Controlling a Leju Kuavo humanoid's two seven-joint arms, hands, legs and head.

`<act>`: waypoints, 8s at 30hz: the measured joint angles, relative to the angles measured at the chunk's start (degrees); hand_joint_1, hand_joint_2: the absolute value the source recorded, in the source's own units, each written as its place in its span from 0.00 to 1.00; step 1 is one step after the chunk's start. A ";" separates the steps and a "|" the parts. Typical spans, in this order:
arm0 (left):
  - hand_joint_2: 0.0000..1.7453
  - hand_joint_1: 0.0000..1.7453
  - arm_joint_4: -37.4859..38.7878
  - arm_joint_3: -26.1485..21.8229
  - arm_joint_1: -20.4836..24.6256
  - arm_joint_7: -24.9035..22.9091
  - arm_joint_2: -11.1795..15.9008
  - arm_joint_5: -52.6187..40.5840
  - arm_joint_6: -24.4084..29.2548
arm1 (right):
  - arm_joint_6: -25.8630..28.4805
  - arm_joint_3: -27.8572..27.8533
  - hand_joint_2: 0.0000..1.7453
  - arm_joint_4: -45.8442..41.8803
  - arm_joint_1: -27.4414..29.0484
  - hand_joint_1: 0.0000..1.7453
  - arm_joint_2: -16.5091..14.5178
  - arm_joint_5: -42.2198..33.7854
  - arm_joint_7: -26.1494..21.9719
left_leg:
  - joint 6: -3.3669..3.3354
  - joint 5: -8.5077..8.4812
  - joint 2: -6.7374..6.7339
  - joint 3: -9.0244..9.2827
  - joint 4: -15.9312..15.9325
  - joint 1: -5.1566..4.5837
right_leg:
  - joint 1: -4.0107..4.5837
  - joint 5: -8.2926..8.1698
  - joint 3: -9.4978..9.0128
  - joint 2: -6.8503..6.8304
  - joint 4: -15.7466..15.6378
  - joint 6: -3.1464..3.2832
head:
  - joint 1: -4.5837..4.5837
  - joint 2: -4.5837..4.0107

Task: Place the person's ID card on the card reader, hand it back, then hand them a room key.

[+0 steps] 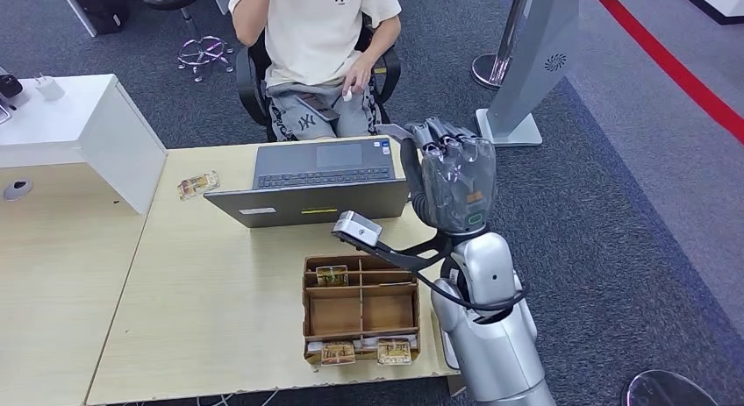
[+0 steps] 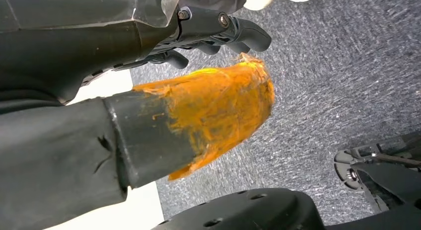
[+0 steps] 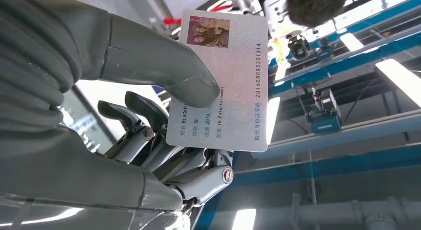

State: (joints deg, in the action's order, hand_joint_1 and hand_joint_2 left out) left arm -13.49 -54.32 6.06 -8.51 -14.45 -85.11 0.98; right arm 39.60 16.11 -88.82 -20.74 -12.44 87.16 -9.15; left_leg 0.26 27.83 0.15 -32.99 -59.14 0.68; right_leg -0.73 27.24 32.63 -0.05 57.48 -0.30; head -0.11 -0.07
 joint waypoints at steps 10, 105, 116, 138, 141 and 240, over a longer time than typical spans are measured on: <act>0.00 0.00 0.00 1.80 0.65 -0.62 0.02 -1.44 -1.08 | 0.01 5.86 1.00 9.53 -10.01 1.00 4.47 1.84 10.14 | 0.00 0.00 0.02 -0.03 -0.02 -0.01 | -0.01 0.00 0.05 0.00 0.00 0.00 | -0.01 0.00; 0.00 0.00 0.37 -0.63 -0.82 1.27 -0.22 5.49 3.17 | 0.20 14.20 1.00 -7.81 28.95 0.52 7.21 -11.31 1.80 | 0.13 0.14 0.08 -0.18 0.04 0.02 | 0.01 0.17 0.21 -0.04 -0.01 0.08 | 0.01 0.00; 0.00 0.00 0.37 -0.63 -0.82 1.40 -0.15 5.31 3.13 | 0.23 18.06 1.00 -2.13 26.23 0.68 9.42 -8.80 6.36 | 0.13 0.14 0.08 -0.18 0.04 0.02 | 0.02 0.17 0.22 -0.04 -0.01 0.08 | 0.01 0.00; 0.00 0.00 0.37 -0.63 -0.82 1.52 0.07 5.25 2.84 | 0.26 18.51 1.00 1.35 25.20 0.56 9.80 -7.85 6.06 | 0.13 0.14 0.09 -0.18 0.04 0.02 | 0.02 0.17 0.22 -0.04 -0.01 0.08 | 0.00 0.00; 0.00 0.00 0.37 -0.63 -0.83 1.52 0.07 5.09 2.66 | 0.25 18.45 1.00 1.81 25.15 0.60 9.80 -8.23 6.28 | 0.13 0.14 0.09 -0.18 0.04 0.02 | 0.02 0.17 0.22 -0.04 -0.01 0.08 | 0.00 0.00; 0.00 0.00 0.37 -0.63 -1.03 1.51 0.84 5.11 2.23 | 0.40 1.40 1.00 -16.05 30.22 1.00 3.14 -22.51 -11.26 | 0.13 0.14 0.09 -0.19 0.04 0.02 | 0.01 0.17 0.23 -0.04 0.00 0.08 | 0.00 0.00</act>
State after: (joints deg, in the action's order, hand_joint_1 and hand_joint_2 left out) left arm -13.11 -54.95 5.03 -7.00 -13.61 -80.00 3.21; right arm 40.00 17.51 -104.87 9.48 -9.30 64.65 -20.41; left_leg 0.38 27.97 0.24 -33.18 -59.10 0.70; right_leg -0.72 27.41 32.85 -0.09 57.48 -0.22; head -0.11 -0.07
